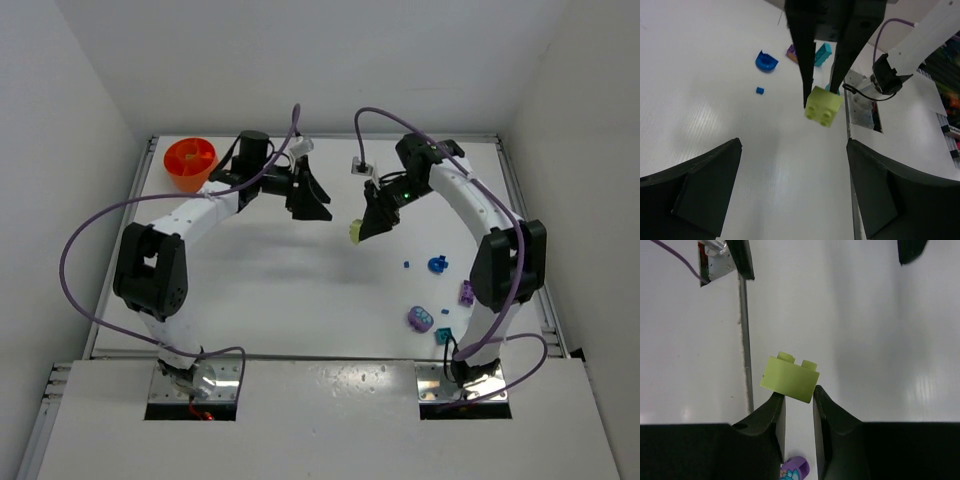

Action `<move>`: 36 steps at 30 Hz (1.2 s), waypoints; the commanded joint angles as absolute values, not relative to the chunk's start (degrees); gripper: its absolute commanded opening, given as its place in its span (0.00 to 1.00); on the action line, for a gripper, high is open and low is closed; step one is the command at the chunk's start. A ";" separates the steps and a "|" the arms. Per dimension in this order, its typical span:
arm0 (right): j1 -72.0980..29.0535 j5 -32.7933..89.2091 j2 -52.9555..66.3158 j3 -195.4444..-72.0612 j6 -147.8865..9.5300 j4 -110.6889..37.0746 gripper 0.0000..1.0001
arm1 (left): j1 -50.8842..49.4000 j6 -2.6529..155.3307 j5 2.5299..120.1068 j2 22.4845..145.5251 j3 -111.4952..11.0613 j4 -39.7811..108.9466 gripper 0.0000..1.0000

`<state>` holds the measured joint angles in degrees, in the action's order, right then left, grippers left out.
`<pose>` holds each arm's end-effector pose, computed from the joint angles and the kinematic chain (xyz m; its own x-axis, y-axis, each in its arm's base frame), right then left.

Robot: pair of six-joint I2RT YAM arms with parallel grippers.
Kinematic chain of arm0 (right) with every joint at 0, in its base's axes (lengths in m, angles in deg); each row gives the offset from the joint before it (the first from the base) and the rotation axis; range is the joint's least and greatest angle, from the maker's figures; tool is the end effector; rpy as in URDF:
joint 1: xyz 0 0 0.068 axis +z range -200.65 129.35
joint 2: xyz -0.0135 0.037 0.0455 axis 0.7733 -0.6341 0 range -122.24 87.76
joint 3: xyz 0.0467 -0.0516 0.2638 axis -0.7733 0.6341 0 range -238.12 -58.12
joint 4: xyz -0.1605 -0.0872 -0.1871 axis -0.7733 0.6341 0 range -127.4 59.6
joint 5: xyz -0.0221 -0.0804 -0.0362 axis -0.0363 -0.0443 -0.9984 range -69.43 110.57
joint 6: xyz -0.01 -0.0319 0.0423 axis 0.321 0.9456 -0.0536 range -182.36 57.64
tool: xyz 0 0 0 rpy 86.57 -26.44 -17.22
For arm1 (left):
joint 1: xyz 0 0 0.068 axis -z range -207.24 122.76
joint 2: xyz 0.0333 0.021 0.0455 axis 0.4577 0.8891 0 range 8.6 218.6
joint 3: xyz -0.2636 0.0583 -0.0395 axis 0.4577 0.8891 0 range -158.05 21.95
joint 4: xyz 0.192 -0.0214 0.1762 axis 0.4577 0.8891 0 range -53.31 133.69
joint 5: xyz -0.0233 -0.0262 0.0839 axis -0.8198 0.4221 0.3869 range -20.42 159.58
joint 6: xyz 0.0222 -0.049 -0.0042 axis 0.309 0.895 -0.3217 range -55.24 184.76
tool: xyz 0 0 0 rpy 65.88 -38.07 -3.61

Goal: Sort the legos into containers by color

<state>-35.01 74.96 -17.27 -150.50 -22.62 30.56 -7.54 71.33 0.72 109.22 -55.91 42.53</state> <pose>0.3352 0.1240 0.2799 -0.5485 -0.5401 -0.6383 -0.8263 0.2337 0.5124 0.3598 -0.1641 0.2920 -0.5500 0.1530 -0.8211 0.8350 0.0815 -0.5441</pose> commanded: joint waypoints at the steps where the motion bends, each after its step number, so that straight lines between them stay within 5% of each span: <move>1: -33.77 79.54 -17.27 -153.83 -17.28 31.94 0.03 | -5.72 65.12 -5.47 109.67 -58.91 40.03 0.92; 19: -28.86 79.54 -19.38 -159.02 -17.80 31.42 0.03 | -3.25 57.55 -11.37 108.62 -58.38 40.55 0.92; 25: -28.85 79.01 -19.91 -160.16 -19.55 30.28 0.03 | -3.25 57.02 -11.98 108.62 -58.38 41.08 0.75; 36: -28.85 77.87 -20.43 -161.30 -21.67 28.52 0.03 | -2.72 56.41 -12.51 108.62 -58.38 42.31 0.57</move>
<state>-29.13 76.18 -20.11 -158.98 -21.87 30.15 -3.58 58.78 -9.55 110.11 -58.25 43.60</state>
